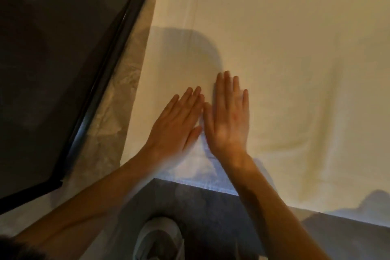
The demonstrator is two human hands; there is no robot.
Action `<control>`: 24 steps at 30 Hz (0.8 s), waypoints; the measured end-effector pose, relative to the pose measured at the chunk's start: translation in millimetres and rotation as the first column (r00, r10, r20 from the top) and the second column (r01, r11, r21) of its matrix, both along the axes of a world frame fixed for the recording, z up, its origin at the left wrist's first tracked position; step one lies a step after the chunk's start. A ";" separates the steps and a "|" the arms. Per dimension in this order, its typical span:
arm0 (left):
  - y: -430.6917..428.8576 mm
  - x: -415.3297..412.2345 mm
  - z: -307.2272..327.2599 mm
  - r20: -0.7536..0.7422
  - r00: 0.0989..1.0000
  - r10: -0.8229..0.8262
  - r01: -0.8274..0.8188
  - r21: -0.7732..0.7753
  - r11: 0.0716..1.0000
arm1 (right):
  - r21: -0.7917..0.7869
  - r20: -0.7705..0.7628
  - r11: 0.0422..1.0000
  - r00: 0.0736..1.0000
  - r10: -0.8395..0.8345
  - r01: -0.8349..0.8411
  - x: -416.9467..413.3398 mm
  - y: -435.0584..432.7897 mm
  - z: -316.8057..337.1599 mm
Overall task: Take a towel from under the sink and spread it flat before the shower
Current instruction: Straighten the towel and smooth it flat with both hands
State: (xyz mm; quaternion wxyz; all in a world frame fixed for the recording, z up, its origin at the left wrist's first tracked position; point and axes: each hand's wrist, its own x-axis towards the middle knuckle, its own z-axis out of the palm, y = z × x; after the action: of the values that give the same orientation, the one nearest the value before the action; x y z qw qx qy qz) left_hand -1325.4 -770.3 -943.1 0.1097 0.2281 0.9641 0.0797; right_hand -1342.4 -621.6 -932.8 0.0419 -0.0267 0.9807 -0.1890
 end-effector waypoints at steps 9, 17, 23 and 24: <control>-20.6 12.9 -9.2 0.007 1.000 0.027 -0.027 0.000 1.000 | 0.090 0.117 0.989 0.988 0.106 -0.116 29.2 12.9 -20.2; -37.1 19.0 -8.6 -0.003 0.991 0.133 -0.133 -0.037 0.990 | 0.203 0.103 0.959 0.970 -0.220 0.196 52.8 100.3 -22.8; -20.0 28.2 -1.7 -0.005 0.998 0.058 -0.059 -0.054 0.997 | 0.096 0.069 0.961 0.961 -0.267 0.260 55.7 64.5 -10.1; -13.3 32.8 -2.4 -0.010 1.000 0.017 -0.017 -0.040 0.999 | 0.086 0.070 0.981 0.982 -0.178 0.172 59.2 42.5 -8.8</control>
State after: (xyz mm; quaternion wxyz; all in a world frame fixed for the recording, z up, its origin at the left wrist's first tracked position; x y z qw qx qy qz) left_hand -1292.5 -783.6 -945.5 0.1091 0.2180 0.9680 0.0604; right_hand -1283.2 -579.2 -941.5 0.0639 0.0687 0.9837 -0.1534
